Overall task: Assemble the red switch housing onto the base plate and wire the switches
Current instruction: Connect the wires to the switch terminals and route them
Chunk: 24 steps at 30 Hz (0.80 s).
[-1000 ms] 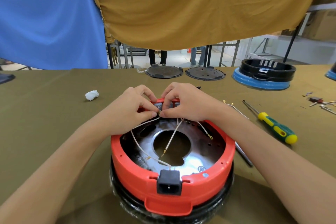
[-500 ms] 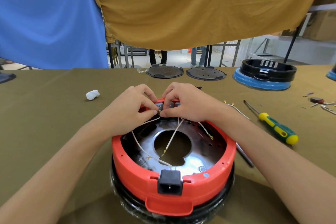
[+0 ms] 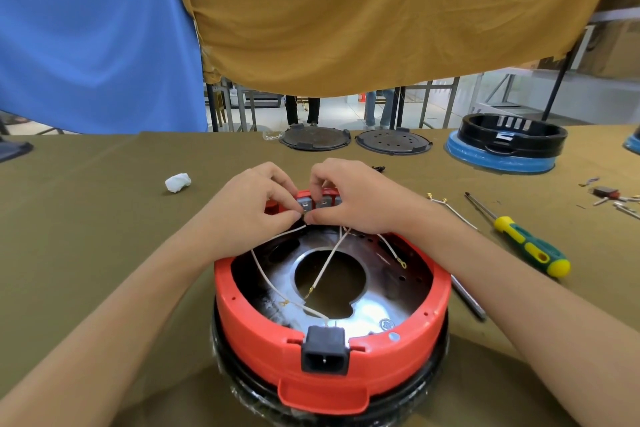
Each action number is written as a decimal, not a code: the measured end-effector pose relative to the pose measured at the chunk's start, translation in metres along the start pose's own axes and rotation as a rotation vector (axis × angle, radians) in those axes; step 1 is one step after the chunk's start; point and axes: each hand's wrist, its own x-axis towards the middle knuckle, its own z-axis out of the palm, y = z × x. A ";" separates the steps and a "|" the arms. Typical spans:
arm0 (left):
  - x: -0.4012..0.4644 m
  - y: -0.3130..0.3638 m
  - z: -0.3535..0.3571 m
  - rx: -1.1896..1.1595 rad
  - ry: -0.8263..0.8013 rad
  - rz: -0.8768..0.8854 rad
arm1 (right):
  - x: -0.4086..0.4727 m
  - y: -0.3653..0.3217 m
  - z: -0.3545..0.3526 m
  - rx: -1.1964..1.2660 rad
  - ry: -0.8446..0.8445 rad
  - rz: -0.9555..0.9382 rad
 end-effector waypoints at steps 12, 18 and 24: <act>-0.002 0.000 0.000 -0.120 0.026 -0.121 | 0.000 0.003 0.002 0.023 -0.016 -0.029; -0.003 0.001 0.000 -0.114 0.001 -0.109 | 0.004 0.004 0.004 -0.032 -0.032 -0.023; -0.004 0.004 -0.002 -0.114 -0.010 -0.104 | 0.006 0.004 0.006 -0.048 -0.034 -0.029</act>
